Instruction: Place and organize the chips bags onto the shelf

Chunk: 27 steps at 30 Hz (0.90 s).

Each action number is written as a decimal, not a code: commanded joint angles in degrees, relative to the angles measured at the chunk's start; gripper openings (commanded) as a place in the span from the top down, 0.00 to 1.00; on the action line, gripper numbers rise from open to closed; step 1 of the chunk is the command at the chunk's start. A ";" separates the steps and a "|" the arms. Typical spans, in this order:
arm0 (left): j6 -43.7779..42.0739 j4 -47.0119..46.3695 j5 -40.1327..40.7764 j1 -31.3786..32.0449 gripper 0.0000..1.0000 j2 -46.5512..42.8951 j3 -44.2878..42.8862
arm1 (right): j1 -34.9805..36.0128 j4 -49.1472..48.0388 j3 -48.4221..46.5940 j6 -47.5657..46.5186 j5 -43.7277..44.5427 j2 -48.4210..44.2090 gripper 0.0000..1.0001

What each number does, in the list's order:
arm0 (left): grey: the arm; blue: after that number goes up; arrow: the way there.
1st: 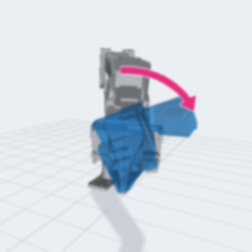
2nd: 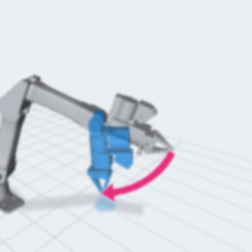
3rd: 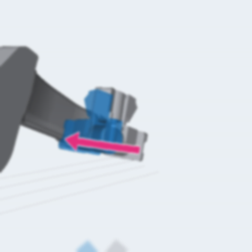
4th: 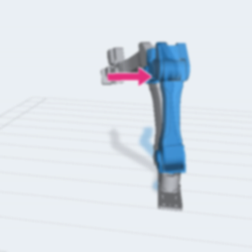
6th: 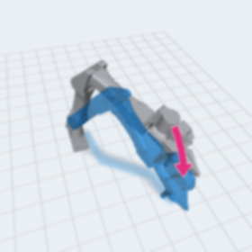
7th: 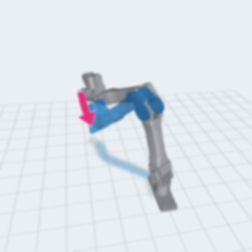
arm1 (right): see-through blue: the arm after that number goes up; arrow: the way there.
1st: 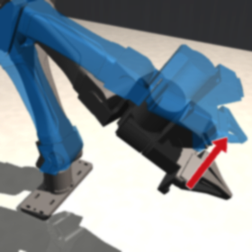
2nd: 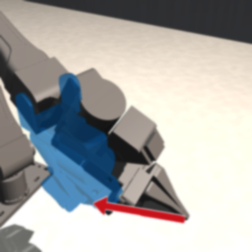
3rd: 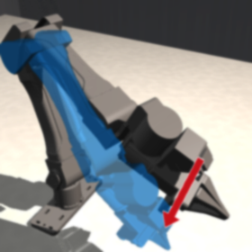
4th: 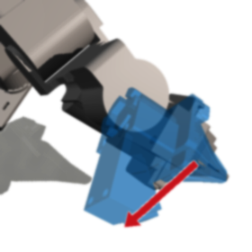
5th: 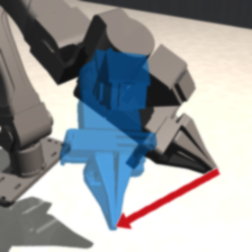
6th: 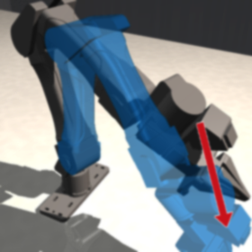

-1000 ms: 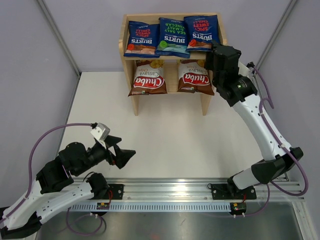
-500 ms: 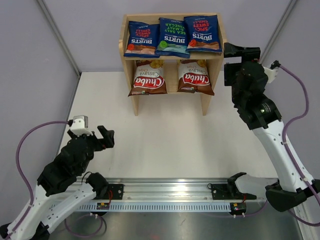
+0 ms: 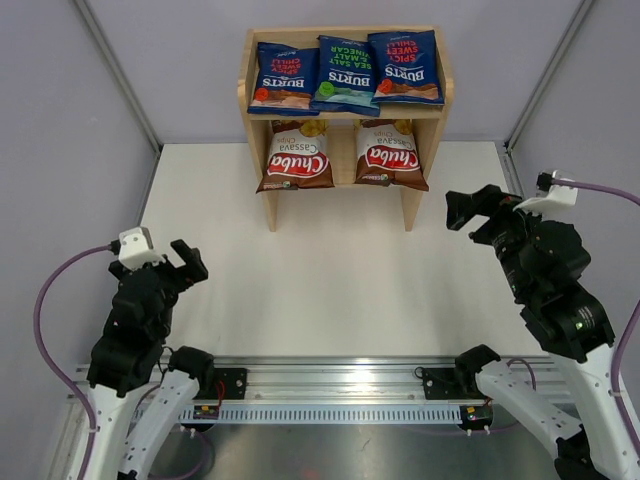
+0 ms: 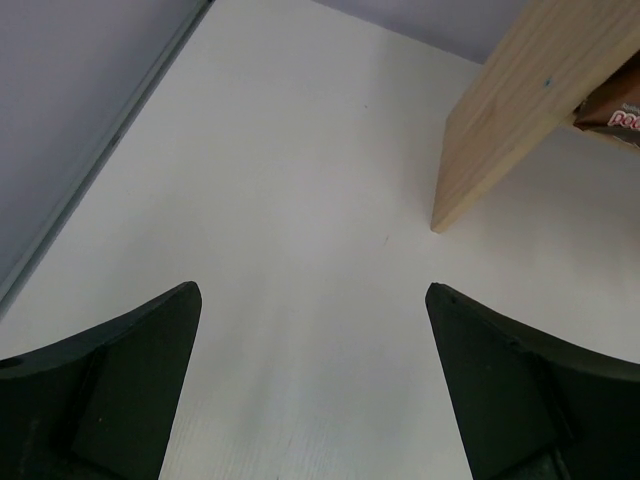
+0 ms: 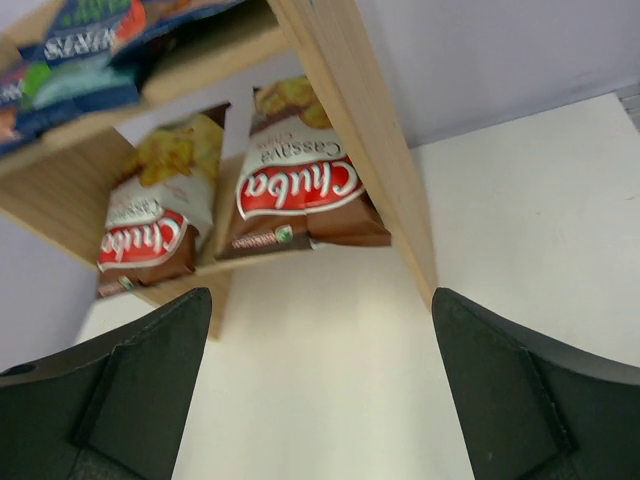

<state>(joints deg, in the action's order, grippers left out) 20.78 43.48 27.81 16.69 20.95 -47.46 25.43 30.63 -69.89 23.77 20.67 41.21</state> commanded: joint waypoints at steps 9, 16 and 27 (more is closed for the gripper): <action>-9.43 -9.29 -8.39 -0.34 0.01 -8.73 7.64 | -0.21 9.01 8.89 -14.80 0.34 -12.64 0.01; -10.14 -12.72 -10.42 -0.43 0.01 -12.86 11.43 | -0.21 10.15 12.76 -15.33 1.48 -19.24 0.01; -11.28 -15.71 -12.26 -0.43 0.01 -20.60 15.56 | -0.12 7.25 17.33 -12.61 -0.01 -22.05 0.01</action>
<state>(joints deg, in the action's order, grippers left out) 10.98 32.03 17.76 16.49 0.89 -32.40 25.43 41.41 -53.01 11.14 20.40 20.32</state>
